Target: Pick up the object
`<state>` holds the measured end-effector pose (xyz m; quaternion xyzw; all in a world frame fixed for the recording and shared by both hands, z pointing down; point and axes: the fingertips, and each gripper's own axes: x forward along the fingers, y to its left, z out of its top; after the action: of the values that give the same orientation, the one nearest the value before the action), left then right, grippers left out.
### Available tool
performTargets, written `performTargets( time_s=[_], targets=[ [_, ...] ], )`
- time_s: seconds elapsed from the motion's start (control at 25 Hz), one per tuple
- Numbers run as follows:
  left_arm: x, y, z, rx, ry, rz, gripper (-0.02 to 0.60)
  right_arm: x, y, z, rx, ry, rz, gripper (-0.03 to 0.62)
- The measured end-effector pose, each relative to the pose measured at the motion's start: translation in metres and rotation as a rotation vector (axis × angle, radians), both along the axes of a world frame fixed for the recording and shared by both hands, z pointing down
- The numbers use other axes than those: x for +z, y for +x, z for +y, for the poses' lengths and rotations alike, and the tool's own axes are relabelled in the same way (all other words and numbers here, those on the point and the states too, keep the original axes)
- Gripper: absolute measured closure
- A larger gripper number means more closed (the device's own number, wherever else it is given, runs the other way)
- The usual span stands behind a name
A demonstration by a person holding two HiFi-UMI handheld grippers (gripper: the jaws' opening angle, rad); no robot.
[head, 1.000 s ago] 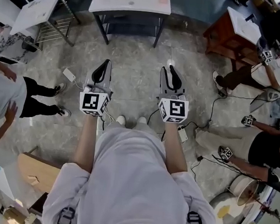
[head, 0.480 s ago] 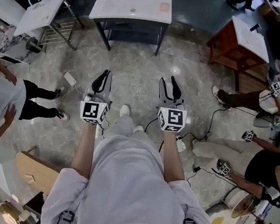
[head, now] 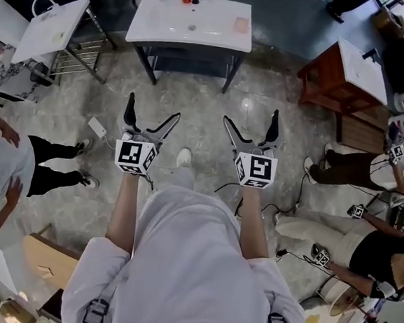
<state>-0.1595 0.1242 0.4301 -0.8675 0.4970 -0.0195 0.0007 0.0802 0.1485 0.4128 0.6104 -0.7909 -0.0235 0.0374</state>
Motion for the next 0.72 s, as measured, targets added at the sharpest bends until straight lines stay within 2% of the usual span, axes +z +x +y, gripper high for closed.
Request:
performTargets(
  time_s=[0.2, 0.56, 0.72],
  targets=[
    [-0.009, -0.015, -0.02, -0.014, 0.025, 0.01, -0.012, -0.008, -0.014, -0.016, -0.006, 0.021, 0.033, 0.0],
    [-0.006, -0.008, -0.023, -0.024, 0.013, 0.014, -0.012, 0.012, -0.014, -0.019, -0.018, -0.022, -0.008, 0.002],
    [-0.004, -0.013, -0.055, -0.019, 0.02, -0.004, -0.011, 0.025, -0.018, -0.047, -0.015, -0.052, -0.006, 0.008]
  ],
)
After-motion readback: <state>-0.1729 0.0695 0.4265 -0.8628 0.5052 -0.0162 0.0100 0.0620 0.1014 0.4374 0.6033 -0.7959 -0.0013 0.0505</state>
